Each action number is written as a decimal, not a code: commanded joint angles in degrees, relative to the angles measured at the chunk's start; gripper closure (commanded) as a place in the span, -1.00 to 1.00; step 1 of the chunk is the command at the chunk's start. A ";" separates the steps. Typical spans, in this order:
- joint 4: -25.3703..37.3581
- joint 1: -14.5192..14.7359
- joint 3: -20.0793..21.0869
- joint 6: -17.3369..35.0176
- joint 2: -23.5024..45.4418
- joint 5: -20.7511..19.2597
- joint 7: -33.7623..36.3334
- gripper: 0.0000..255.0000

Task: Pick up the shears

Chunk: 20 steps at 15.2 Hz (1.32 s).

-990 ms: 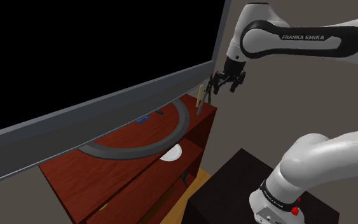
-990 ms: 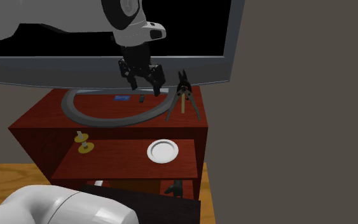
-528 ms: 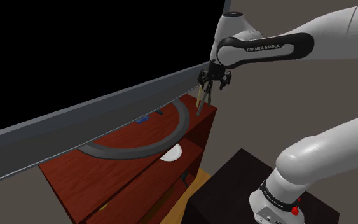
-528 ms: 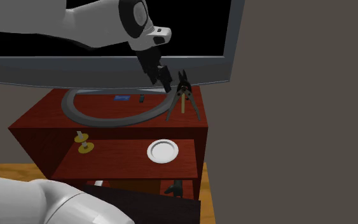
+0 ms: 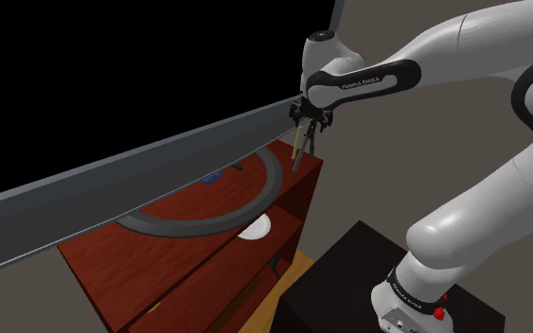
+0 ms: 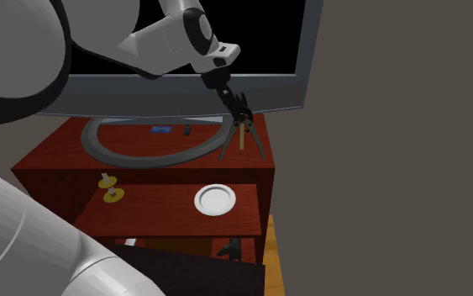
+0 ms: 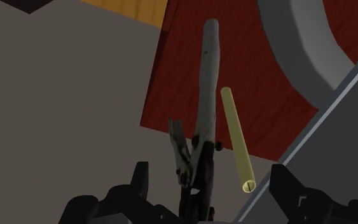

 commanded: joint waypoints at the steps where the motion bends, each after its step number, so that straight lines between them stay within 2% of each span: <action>1: -0.59 -0.25 0.20 1.24 0.80 -0.83 1.48 -1.00; 7: -2.90 -0.51 0.38 4.38 1.96 -2.11 3.23 -1.00; 8: -2.61 -0.57 0.20 4.09 1.84 -1.96 2.77 1.00; 17: -2.90 -0.56 0.44 4.38 1.96 -2.09 3.22 1.00; 20: -1.42 -0.46 0.38 2.34 1.16 -1.21 2.04 1.00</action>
